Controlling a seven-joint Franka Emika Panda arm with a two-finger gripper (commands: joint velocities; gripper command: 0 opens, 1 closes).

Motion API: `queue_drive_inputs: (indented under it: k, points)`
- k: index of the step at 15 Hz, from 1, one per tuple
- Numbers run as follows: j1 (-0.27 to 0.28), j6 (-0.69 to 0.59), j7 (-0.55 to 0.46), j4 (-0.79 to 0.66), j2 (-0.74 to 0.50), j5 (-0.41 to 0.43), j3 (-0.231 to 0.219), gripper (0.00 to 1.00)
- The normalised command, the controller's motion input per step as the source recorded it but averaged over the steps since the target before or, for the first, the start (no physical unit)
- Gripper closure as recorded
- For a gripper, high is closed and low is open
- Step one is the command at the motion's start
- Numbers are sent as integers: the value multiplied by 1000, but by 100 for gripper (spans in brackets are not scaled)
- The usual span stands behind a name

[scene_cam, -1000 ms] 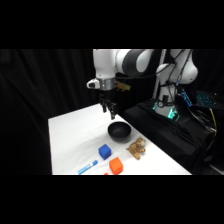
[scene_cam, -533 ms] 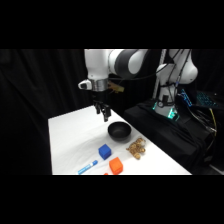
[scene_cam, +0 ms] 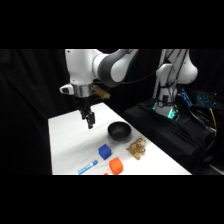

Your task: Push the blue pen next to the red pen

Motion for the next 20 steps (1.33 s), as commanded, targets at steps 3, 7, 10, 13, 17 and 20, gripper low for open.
queue_drive_inputs:
  k: [3,7,10,13,17,20]
  points:
    - [38,78,79,524,466,-130,-16,0]
    - [49,46,88,471,433,-127,-39,0]
    - [32,8,72,480,412,-78,-39,0]
    - [29,-35,70,497,382,-53,-34,0]
    - [33,-58,66,458,333,-35,-30,0]
    - [33,-67,52,408,322,-28,-30,0]
